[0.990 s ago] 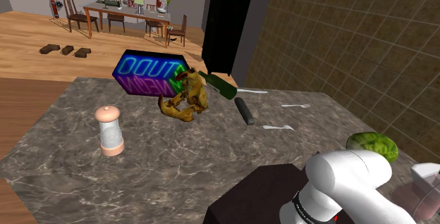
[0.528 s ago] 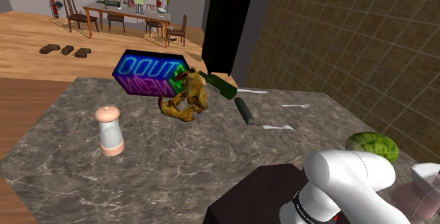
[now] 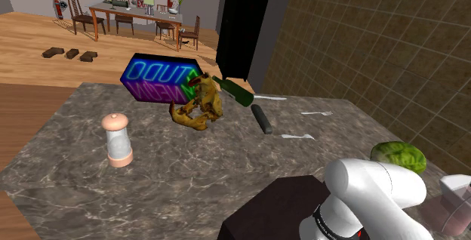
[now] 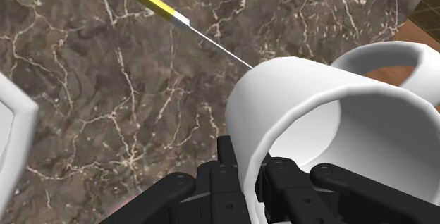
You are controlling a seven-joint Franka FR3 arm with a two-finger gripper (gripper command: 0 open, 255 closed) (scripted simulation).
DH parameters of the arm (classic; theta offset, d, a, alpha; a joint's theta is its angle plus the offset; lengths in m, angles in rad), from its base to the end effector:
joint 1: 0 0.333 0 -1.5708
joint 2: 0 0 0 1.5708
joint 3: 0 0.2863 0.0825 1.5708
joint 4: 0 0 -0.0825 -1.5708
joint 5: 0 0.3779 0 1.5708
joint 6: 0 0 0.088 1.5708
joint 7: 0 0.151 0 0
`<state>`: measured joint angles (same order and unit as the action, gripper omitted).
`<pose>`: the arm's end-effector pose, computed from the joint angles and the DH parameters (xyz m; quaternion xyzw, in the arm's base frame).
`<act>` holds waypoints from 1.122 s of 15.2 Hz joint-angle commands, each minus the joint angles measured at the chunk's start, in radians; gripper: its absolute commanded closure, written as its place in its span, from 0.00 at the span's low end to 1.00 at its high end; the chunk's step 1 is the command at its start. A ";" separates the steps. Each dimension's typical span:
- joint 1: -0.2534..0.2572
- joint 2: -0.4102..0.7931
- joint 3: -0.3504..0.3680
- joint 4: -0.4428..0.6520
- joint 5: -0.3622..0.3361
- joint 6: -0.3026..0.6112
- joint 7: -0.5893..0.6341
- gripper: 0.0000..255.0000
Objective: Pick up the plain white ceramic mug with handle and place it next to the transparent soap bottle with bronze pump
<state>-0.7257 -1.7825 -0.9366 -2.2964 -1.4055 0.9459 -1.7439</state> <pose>-0.3532 -0.2407 0.4045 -0.9969 -0.0625 0.0464 0.0111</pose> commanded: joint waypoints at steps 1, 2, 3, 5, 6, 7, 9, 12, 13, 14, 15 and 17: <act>-0.029 -0.001 -0.029 -0.022 -0.008 0.027 -0.008 1.00; -0.042 -0.001 -0.043 -0.031 -0.013 0.040 -0.011 1.00; -0.054 -0.001 -0.058 -0.041 -0.018 0.053 -0.014 1.00; -0.077 -0.001 -0.087 -0.059 -0.029 0.079 -0.019 1.00; -0.088 -0.001 -0.101 -0.068 -0.035 0.091 -0.022 1.00; -0.099 -0.001 -0.115 -0.076 -0.041 0.103 -0.024 1.00; -0.119 -0.001 -0.144 -0.092 -0.054 0.126 -0.029 1.00; -0.149 -0.001 -0.187 -0.115 -0.076 0.160 -0.036 1.00; -0.158 -0.001 -0.202 -0.122 -0.084 0.172 -0.038 1.00; -0.167 -0.001 -0.216 -0.129 -0.092 0.182 -0.040 1.00; -0.175 -0.001 -0.231 -0.136 -0.100 0.193 -0.042 1.00; -0.178 -0.001 -0.234 -0.137 -0.102 0.196 -0.043 1.00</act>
<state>-0.9005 -1.7819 -1.1615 -2.4307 -1.5057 1.1374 -1.7862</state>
